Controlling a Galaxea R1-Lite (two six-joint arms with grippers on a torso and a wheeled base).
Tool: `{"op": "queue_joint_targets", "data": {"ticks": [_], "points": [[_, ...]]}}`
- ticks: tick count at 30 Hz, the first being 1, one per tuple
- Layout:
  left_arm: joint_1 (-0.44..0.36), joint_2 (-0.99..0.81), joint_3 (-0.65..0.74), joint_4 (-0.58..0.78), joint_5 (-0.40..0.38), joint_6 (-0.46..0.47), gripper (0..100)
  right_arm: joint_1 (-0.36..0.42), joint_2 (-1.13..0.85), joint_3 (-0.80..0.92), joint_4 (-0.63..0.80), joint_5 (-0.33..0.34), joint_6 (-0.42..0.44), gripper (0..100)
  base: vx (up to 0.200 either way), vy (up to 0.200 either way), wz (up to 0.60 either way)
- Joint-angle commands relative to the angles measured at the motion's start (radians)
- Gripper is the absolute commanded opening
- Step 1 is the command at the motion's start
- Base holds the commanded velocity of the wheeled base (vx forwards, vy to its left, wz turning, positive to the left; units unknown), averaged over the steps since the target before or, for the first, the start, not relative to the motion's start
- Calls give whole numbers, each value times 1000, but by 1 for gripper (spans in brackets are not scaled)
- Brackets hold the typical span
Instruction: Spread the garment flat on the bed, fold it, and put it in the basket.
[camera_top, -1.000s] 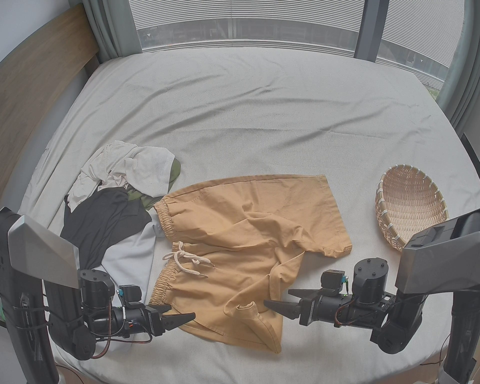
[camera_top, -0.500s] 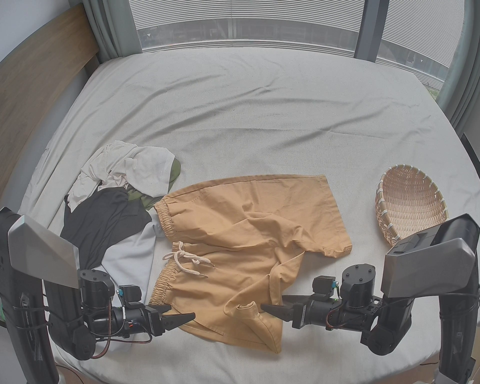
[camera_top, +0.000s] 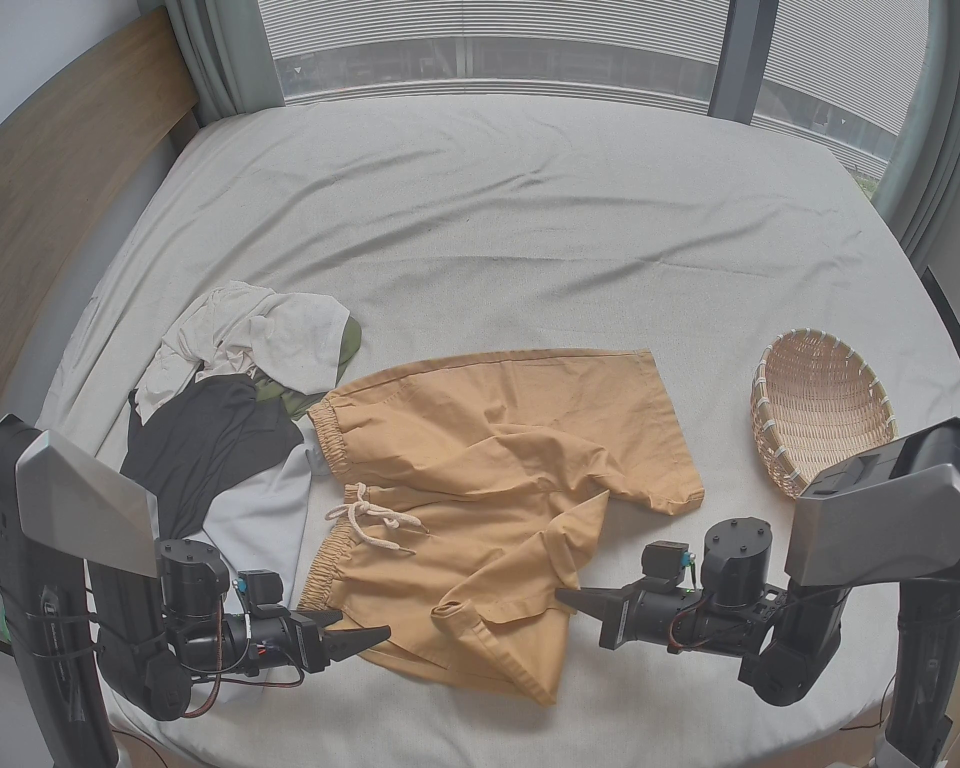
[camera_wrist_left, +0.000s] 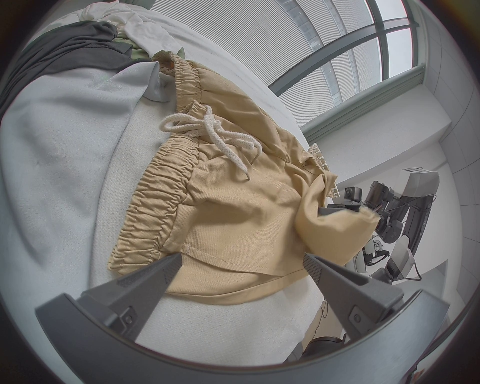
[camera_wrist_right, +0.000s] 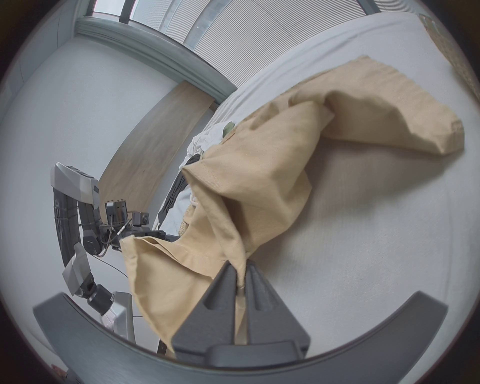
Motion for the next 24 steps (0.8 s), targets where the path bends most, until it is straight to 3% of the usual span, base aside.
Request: {"op": "queue_joint_targets", "data": {"ticks": [1, 4, 5, 24], "points": [[-1, 1, 0, -4, 0, 1, 100, -12, -38, 11, -2, 0, 1, 0, 0, 0, 0], [-3, 1, 0, -4, 0, 1, 100, -6, -33, 14, 0, 0, -1, 0, 0, 0, 0], [-3, 1, 0, -4, 0, 1, 100, -1, -27, 14, 0, 0, -1, 100, 0, 0, 0], [-3, 1, 0, -4, 0, 1, 100, 22, -16, 34, -2, -1, -1, 100, 0, 0, 0]]}}
